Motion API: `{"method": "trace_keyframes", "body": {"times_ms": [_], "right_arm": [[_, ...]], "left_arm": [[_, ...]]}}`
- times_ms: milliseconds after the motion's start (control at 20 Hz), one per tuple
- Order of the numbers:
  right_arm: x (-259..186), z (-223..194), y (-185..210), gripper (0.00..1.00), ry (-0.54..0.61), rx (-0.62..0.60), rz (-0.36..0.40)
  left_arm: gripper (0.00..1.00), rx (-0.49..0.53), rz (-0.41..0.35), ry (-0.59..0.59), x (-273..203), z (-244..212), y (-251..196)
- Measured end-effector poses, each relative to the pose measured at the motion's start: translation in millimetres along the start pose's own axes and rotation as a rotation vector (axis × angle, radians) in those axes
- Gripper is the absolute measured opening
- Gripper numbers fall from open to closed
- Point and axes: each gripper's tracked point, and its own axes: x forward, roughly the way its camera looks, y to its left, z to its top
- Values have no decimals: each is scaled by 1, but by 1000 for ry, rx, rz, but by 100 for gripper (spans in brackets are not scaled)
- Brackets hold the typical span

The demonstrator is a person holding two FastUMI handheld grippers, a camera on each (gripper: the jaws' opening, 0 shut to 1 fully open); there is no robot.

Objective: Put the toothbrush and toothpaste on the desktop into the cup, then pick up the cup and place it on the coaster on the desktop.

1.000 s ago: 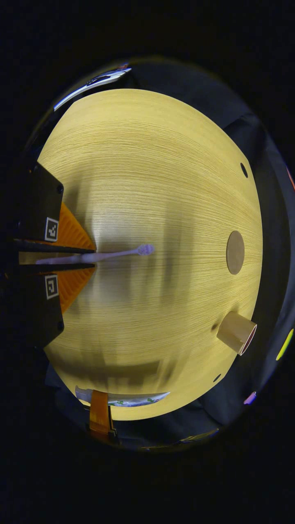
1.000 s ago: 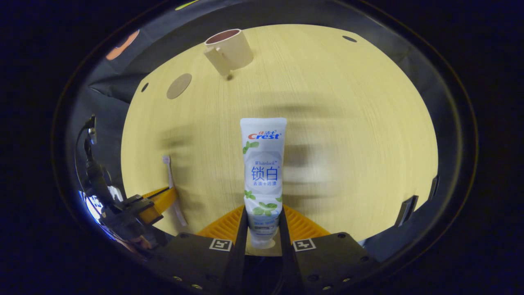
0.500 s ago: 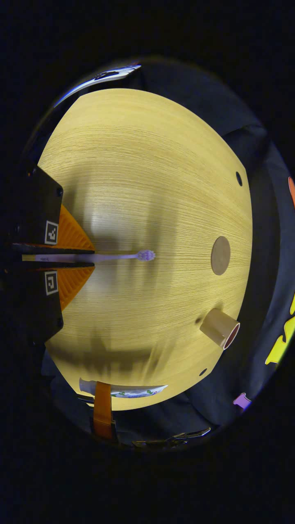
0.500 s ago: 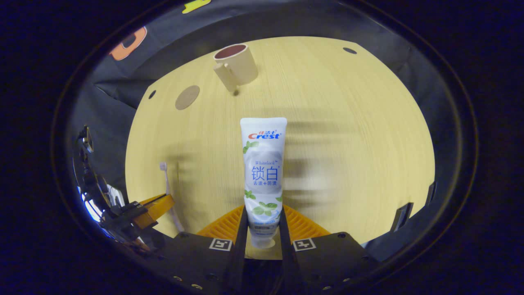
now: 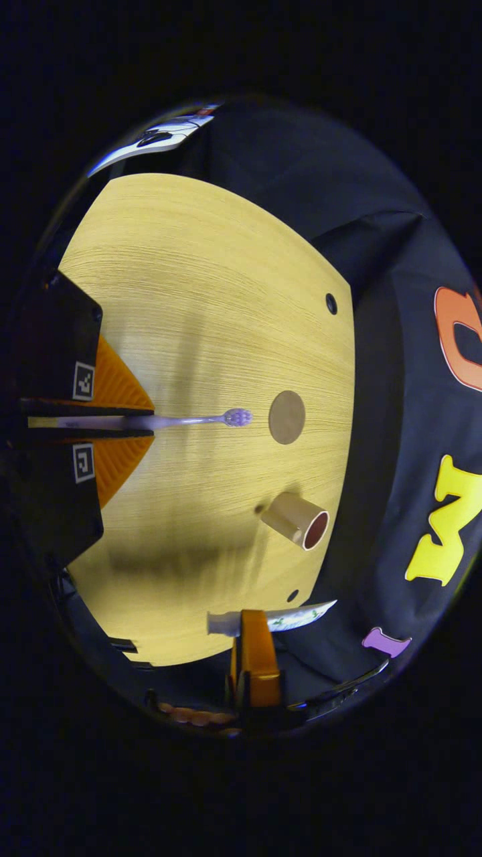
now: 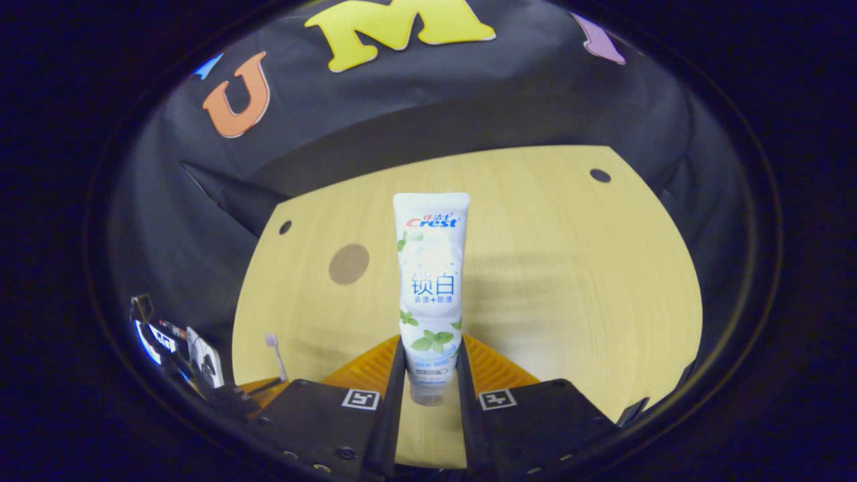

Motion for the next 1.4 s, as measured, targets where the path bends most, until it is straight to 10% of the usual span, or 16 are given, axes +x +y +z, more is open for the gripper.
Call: {"method": "trace_keyframes", "body": {"times_ms": [450,1400], "right_arm": [[73,138,24,38,-411,-153,-25],[165,135,5,38,-542,-294,-74]], "left_arm": [[9,-39,61,-231,-39,75,5],[9,-112,113,-226,-43,83,5]]}}
